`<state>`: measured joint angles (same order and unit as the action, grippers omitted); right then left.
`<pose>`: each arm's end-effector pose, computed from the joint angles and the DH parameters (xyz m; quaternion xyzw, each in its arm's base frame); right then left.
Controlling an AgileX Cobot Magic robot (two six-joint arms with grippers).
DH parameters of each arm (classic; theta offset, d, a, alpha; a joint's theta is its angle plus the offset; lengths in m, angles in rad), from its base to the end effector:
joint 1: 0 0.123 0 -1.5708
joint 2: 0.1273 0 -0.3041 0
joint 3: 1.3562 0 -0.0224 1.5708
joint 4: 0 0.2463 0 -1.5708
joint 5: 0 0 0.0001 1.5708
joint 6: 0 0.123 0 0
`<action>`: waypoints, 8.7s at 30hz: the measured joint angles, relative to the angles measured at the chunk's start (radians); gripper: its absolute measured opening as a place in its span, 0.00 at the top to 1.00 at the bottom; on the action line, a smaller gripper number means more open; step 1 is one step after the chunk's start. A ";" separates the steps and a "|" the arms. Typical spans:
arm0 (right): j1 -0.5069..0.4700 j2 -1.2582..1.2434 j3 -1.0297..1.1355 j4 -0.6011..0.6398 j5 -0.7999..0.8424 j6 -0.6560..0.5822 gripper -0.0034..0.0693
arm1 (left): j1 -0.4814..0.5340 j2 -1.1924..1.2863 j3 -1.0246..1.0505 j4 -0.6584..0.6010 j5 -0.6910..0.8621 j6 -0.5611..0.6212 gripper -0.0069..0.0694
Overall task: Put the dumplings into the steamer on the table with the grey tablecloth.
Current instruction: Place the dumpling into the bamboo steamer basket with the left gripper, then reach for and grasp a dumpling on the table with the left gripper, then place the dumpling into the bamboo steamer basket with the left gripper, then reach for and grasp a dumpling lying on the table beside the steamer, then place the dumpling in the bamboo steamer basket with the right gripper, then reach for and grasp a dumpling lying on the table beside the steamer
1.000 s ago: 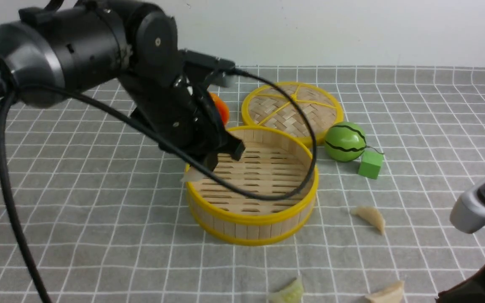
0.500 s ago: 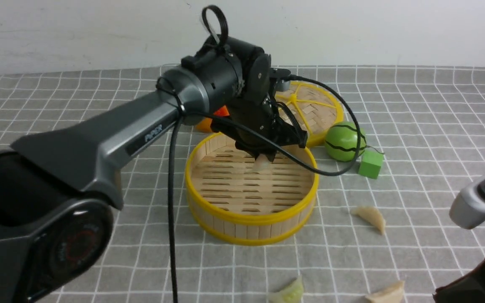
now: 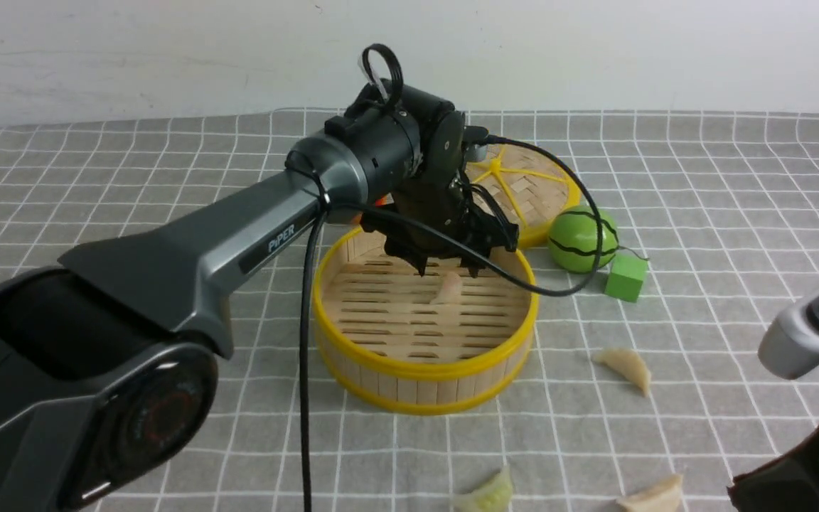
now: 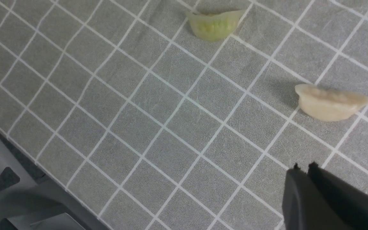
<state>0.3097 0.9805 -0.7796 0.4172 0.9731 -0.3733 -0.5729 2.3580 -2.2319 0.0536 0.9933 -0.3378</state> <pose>0.1489 0.0909 0.2892 -0.2501 0.9191 0.1866 0.2405 0.4660 -0.2940 0.2159 0.1211 0.9560 -0.0941 0.2501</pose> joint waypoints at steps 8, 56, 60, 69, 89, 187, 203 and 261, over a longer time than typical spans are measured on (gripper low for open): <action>0.000 0.000 0.000 0.001 -0.006 0.000 0.90 | 0.012 -0.246 -0.002 -0.001 0.171 0.050 0.16; 0.000 -0.380 0.000 -0.160 0.170 0.157 0.84 | -0.341 -0.275 0.643 -0.003 0.023 0.193 0.64; 0.000 -0.380 0.000 -0.160 0.168 0.157 0.84 | -0.329 -0.353 0.572 0.001 0.075 0.185 0.64; 0.000 -0.327 0.000 -0.143 0.147 0.158 0.85 | -0.088 -0.415 0.347 -0.036 0.168 0.182 0.64; 0.000 0.047 -0.136 -0.111 0.198 0.086 0.83 | 0.099 -0.119 0.327 -0.054 -0.103 0.156 0.58; 0.040 0.685 -0.422 -0.024 -0.073 -0.394 0.55 | 0.099 -1.763 1.531 -0.230 -0.033 0.228 0.93; 0.264 1.127 -1.091 -0.253 -0.009 0.195 0.56 | 0.099 -1.763 1.532 -0.232 -0.034 0.228 0.91; -0.076 1.090 -0.729 -0.337 -0.067 0.108 0.27 | 0.099 -1.763 1.532 -0.233 -0.007 0.228 0.87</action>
<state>0.2342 2.0709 -1.5082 0.0800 0.9063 -0.2653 -0.4737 0.5947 -0.7004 -0.1789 0.9860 -0.1100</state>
